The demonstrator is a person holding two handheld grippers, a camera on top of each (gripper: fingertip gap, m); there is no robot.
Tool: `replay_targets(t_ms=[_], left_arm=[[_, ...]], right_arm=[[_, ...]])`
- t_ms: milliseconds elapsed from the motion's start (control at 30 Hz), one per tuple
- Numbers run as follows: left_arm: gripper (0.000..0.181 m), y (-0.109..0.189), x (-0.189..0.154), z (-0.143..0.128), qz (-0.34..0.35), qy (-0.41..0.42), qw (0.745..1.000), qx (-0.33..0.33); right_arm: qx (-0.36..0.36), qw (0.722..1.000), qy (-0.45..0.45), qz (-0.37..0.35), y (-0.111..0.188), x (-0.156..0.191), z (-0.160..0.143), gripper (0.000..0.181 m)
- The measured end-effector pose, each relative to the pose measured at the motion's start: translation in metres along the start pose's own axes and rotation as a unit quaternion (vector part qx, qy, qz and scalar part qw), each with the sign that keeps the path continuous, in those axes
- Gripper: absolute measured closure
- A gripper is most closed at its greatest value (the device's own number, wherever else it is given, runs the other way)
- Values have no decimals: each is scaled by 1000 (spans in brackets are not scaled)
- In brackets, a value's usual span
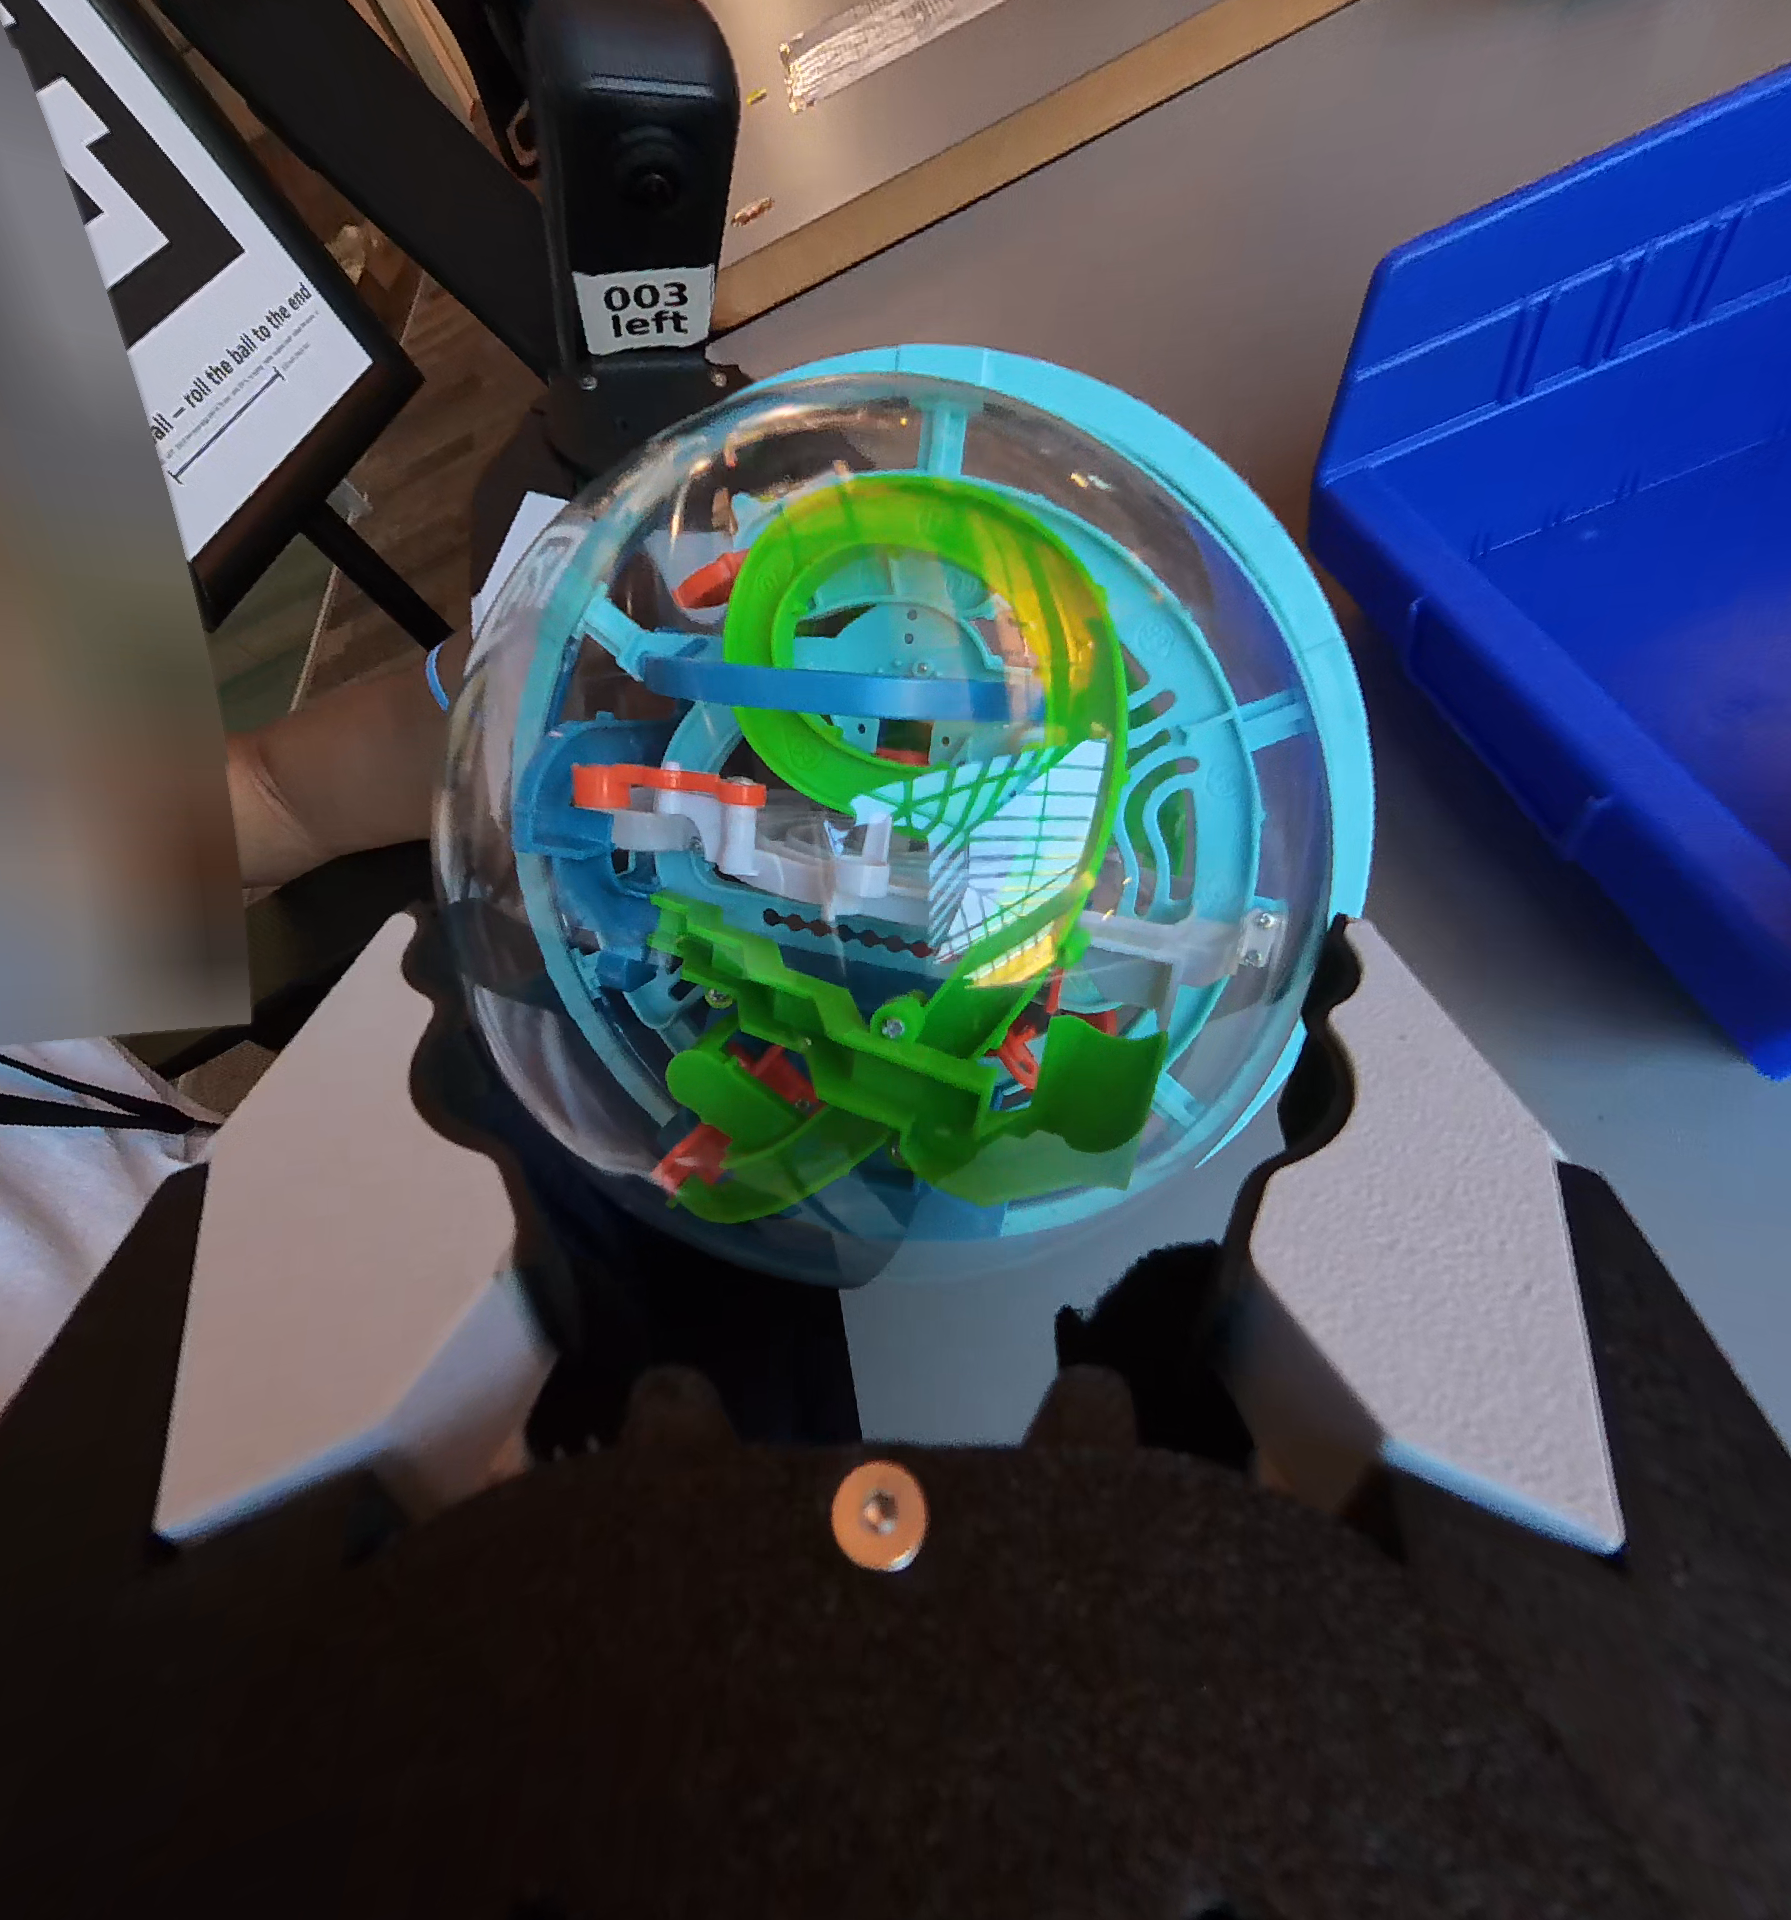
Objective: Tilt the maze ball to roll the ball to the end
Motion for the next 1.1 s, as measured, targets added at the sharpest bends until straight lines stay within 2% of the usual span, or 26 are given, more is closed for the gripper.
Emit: replay_targets(t_ms=[233, 467, 700, 833, 933, 1000, 1100], left_arm=[[23, -2, -7, -6, 0, 21, 1000, -5], [22, -18, -17, -20, 48, 7, 999, -6], [27, -20, -21, -26, 90, -5, 996, -21], [28, -20, -18, -25, 79, 8, 996, -31], [29, -21, -17, -26, 75, 11, 997, -32], [29, -21, -19, -26, 79, 5, 996, -30], [29, -22, -21, -27, 84, 0, 996, -28]], right_arm=[[-6, 1000, 5, -12, 4, 1, -7, 27], [-12, 1000, 18, -16, 4, 3, -10, 27], [-3, 999, 39, -16, 1, 8, -9, 28], [-39, 999, 13, 0, 6, 8, 2, 27], [-62, 998, 15, -12, 15, 7, 24, 29], [-33, 999, 15, -34, 14, 4, 37, 31], [36, 999, -16, -20, -2, 6, 39, 30]])
Point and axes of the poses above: each gripper's, where its closed fingertips meet, y back along the fingers, z out of its top, x = y × z across the jaws, the point moved 7 cm from there along y, back along the fingers, and after that the axes turned 9 degrees about z, right-handed, at the moved point
